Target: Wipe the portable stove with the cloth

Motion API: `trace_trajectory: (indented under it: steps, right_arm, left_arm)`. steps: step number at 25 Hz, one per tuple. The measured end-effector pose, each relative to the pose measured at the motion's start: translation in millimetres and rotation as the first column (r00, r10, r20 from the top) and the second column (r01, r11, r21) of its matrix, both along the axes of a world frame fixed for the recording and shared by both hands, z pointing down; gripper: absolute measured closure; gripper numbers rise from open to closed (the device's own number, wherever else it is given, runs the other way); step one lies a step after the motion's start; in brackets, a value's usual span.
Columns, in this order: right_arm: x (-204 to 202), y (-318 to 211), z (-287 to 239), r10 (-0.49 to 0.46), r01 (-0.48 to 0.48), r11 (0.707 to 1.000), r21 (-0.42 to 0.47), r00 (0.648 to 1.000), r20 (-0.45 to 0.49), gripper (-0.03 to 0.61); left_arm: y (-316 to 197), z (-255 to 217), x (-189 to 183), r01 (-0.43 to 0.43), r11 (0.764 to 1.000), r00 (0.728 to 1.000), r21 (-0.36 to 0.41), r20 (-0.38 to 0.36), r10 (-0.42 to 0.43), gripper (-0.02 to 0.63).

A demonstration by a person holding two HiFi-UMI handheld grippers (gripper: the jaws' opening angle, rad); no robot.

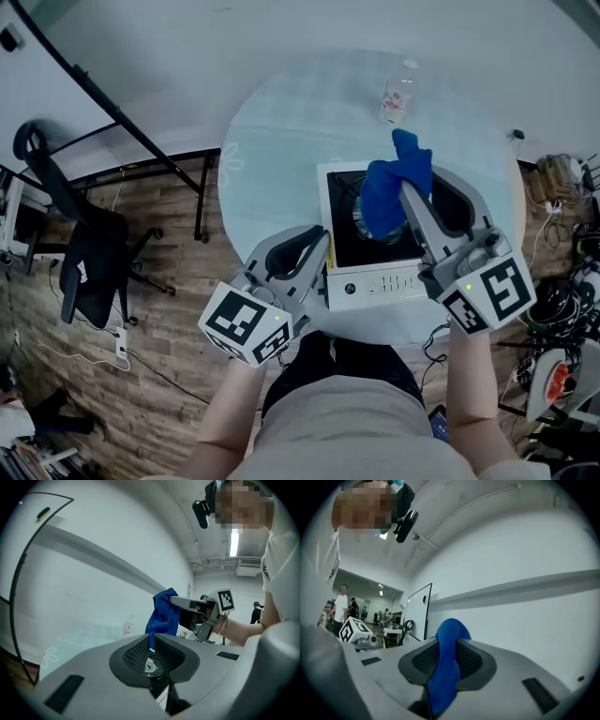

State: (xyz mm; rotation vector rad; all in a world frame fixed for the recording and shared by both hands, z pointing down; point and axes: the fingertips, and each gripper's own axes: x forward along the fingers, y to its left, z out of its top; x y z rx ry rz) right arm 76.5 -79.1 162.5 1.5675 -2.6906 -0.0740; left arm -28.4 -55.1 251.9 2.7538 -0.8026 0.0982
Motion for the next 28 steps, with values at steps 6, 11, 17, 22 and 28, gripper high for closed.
trace_trajectory:
  steps: [6,11,17,22,28]
  right_arm:
    - [9.8,33.4,-16.6,-0.023,0.019,1.000,0.023,0.984,0.175,0.477]
    - [17.6,60.2,-24.0,-0.045,0.036,0.998,0.043,0.967,0.251,0.477]
    - [18.4,81.1,-15.8,-0.045,0.039,0.999,0.027,0.962,0.268,0.477]
    - [16.1,91.8,0.6,-0.049,0.047,0.999,0.013,0.961,0.274,0.477]
    - [14.2,99.4,18.9,-0.047,0.055,0.998,-0.016,0.954,0.296,0.477]
  left_arm:
    - [15.1,-24.3,10.6,-0.052,0.995,0.999,0.083,-0.012,0.053,0.575]
    - [32.6,-43.4,26.5,-0.091,0.987,0.992,0.131,-0.075,0.102,0.575]
    - [45.8,-40.5,35.6,-0.091,0.988,0.992,0.124,-0.080,0.101,0.575]
    - [47.8,-33.6,40.8,-0.065,0.993,0.993,0.095,-0.095,0.074,0.575]
    - [43.4,-23.2,43.3,-0.050,0.996,0.996,0.075,-0.071,0.056,0.574]
